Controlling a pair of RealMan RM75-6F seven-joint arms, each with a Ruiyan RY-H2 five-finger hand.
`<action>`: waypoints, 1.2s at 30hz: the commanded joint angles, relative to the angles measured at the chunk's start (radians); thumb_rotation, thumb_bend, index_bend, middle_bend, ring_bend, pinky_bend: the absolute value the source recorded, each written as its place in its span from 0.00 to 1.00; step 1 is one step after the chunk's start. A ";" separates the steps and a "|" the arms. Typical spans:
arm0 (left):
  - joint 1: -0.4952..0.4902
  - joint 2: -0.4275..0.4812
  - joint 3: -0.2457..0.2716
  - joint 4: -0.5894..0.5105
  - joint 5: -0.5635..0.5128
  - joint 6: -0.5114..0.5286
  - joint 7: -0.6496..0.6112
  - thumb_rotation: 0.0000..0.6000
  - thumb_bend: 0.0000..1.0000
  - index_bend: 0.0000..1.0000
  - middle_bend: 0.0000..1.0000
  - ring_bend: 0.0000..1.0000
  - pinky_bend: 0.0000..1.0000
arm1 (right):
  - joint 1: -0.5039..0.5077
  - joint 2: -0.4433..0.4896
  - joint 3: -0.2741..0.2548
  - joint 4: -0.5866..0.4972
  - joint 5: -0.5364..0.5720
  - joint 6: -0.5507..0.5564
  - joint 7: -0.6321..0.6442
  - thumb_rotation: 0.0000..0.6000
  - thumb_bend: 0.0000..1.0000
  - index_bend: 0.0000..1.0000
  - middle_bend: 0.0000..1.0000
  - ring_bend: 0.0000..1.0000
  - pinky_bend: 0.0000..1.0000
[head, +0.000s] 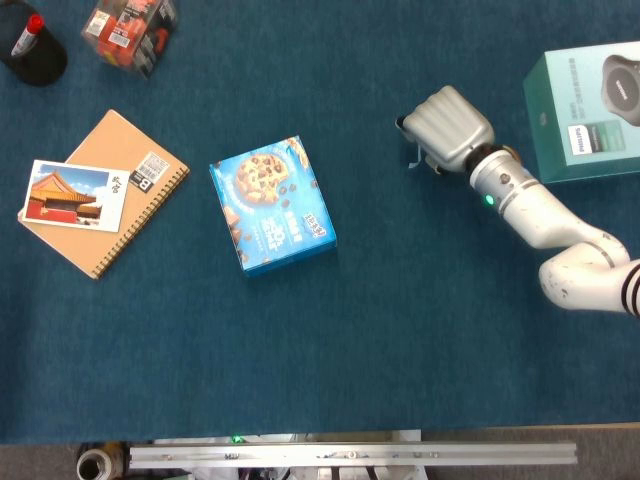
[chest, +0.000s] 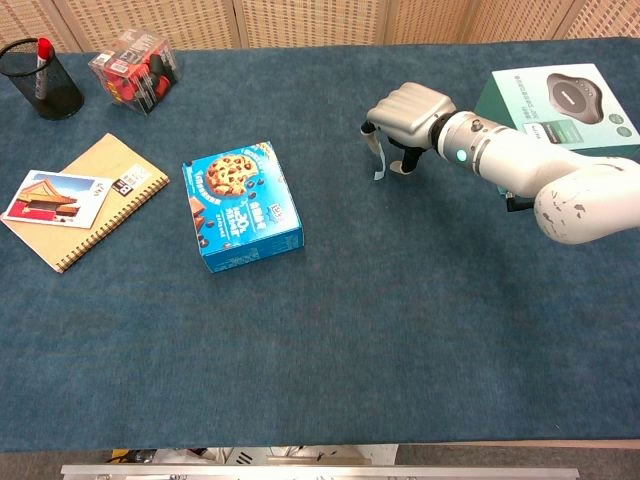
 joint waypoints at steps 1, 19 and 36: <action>0.001 0.000 0.000 0.000 -0.001 0.000 0.002 1.00 0.29 0.15 0.25 0.24 0.20 | 0.003 -0.008 -0.001 0.013 -0.006 -0.001 0.010 1.00 0.25 0.47 0.95 0.98 1.00; 0.009 -0.001 -0.002 0.006 -0.012 -0.001 -0.002 1.00 0.29 0.15 0.25 0.24 0.20 | 0.017 -0.049 -0.014 0.077 -0.034 -0.017 0.026 1.00 0.25 0.50 0.95 0.98 1.00; 0.020 -0.001 -0.012 0.016 -0.035 0.004 -0.017 1.00 0.29 0.15 0.24 0.24 0.20 | 0.027 -0.098 -0.006 0.144 -0.042 -0.021 0.037 1.00 0.31 0.61 0.96 0.98 1.00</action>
